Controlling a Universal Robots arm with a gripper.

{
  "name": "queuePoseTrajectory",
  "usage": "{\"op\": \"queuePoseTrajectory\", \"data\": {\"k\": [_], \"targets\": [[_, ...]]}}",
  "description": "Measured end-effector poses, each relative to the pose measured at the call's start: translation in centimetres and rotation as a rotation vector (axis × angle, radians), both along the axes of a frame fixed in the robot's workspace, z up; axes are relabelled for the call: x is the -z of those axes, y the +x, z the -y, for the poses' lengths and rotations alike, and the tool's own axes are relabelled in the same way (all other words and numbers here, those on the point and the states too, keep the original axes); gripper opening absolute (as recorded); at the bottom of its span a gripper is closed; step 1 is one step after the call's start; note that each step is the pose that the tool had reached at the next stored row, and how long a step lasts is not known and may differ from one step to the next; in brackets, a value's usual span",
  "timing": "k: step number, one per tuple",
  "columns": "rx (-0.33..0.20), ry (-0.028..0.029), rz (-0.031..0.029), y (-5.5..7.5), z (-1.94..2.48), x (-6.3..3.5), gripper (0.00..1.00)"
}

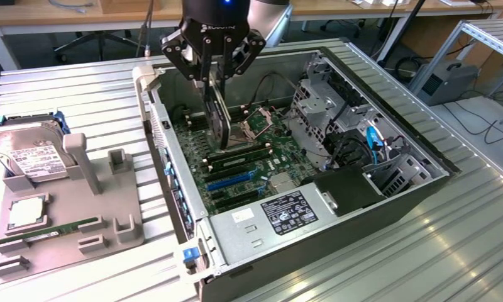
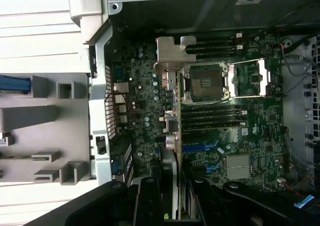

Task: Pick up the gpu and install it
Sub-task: 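Pick up the gpu and move the gpu toward the slot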

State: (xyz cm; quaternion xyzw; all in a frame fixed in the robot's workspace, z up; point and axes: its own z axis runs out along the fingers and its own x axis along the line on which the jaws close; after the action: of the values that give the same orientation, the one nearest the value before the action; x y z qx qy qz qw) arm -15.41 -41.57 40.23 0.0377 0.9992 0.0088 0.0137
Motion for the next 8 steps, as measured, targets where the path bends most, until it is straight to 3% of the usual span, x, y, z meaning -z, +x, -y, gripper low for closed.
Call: {"op": "queuePoseTrajectory", "data": {"k": [8], "targets": [[0.000,-0.0001,-0.0001,0.33,0.00,0.28,0.27]]}}
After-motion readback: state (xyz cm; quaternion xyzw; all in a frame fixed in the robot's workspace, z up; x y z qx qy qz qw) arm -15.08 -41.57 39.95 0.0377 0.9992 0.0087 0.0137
